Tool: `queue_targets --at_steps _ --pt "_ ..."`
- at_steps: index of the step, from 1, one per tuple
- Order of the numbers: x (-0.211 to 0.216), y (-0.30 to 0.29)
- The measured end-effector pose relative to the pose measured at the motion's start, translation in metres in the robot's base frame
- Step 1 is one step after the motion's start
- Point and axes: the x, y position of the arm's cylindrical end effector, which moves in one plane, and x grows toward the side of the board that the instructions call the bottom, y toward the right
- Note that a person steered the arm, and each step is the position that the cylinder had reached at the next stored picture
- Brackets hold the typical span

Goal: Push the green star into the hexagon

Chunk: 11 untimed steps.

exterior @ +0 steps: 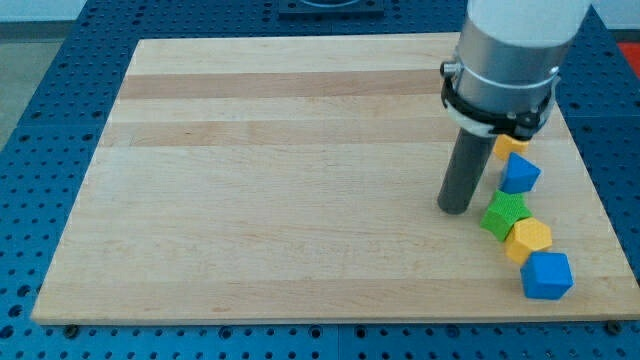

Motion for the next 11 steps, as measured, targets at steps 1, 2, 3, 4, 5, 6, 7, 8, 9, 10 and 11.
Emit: queue_targets --at_steps 1,2,3,4,5,6,7,8,9,10,11 --pt "-0.004 0.006" --pt "0.001 0.006" --pt "0.017 0.005" --pt "0.018 0.004" --pt "0.02 0.004" --pt "0.032 0.004" --pt "0.034 0.004" --pt "0.036 0.004" --pt "0.042 0.004" --pt "0.042 0.004" --pt "0.038 0.006"
